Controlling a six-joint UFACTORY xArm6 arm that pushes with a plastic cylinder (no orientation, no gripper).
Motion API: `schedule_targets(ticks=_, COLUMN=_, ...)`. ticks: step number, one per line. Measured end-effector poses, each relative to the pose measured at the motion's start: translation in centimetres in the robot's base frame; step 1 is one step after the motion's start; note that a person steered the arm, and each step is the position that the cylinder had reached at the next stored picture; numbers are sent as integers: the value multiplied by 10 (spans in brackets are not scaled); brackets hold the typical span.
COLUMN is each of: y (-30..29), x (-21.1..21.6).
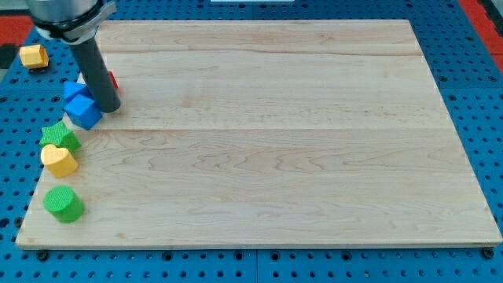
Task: Arrange the red star above the blue triangle
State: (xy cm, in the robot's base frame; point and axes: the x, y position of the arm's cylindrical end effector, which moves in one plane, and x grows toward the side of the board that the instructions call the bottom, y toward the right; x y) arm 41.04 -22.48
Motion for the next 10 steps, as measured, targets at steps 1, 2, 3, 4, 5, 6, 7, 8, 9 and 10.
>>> schedule_targets(ticks=1, y=-2, x=18)
schedule_targets(ticks=2, y=20, x=-24)
schedule_targets(ticks=3, y=9, x=-51)
schedule_targets(ticks=4, y=1, x=-76)
schedule_targets(ticks=5, y=-2, x=-88)
schedule_targets(ticks=6, y=-11, x=-92)
schedule_targets(ticks=7, y=-11, x=-94)
schedule_targets(ticks=8, y=-20, x=-98)
schedule_targets(ticks=9, y=-23, x=-99)
schedule_targets(ticks=10, y=34, x=-104)
